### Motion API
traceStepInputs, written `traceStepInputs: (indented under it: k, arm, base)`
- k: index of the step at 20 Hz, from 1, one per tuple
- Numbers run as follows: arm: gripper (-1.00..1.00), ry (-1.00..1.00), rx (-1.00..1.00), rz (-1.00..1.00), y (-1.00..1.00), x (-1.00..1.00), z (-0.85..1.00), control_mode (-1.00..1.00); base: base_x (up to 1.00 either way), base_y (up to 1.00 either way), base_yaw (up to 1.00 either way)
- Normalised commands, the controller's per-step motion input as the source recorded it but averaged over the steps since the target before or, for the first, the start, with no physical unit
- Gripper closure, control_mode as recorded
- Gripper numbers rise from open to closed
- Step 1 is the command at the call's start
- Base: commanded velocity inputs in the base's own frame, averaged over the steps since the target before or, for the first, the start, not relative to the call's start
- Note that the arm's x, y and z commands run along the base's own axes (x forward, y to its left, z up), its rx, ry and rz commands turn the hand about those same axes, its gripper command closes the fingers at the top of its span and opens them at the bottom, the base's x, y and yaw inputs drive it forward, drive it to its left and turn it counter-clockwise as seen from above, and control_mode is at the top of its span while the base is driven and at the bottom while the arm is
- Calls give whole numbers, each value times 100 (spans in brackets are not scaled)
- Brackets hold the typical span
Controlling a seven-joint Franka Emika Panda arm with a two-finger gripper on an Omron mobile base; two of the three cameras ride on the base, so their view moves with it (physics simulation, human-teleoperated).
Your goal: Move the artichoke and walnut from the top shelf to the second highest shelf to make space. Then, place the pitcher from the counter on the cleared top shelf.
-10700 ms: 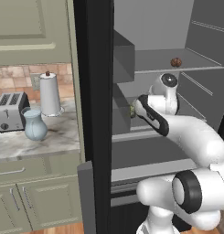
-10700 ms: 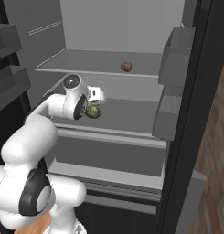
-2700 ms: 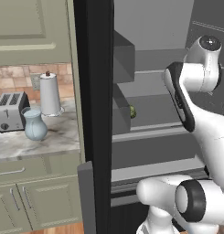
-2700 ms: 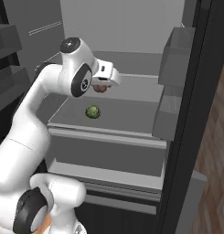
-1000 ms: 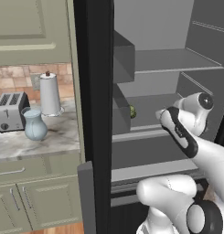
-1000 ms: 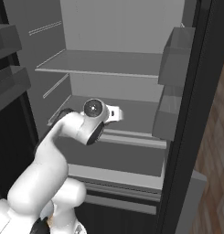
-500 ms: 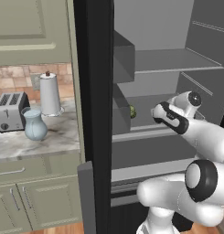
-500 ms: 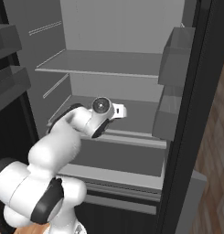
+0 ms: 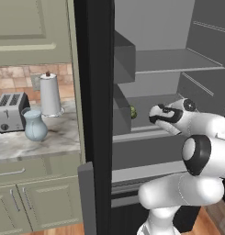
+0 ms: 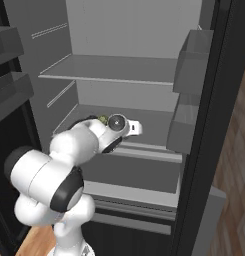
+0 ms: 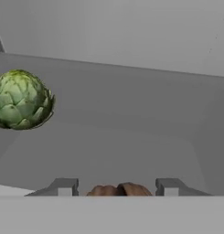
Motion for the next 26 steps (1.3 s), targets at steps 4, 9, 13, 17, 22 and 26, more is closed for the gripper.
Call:
traceStepInputs:
  k: [4, 9, 13, 17, 22, 26]
  arm:
    - [100, 1, 0, 0, -19, 51, -18, -100]
    - [-100, 1, 0, 0, -5, 67, -6, -100]
    - [-100, 0, 0, 0, 0, 58, -14, -100]
    - [-100, 0, 0, 0, -2, 24, -22, -100]
    - [-100, -2, 0, 0, -9, 0, -2, -100]
    - [-100, 0, 0, 0, -1, -5, 25, -100]
  base:
    - [0, 0, 0]
    - [0, 0, 0]
    - [0, 0, 0]
    - [0, 0, 0]
    - [0, 0, 0]
    - [0, 0, 0]
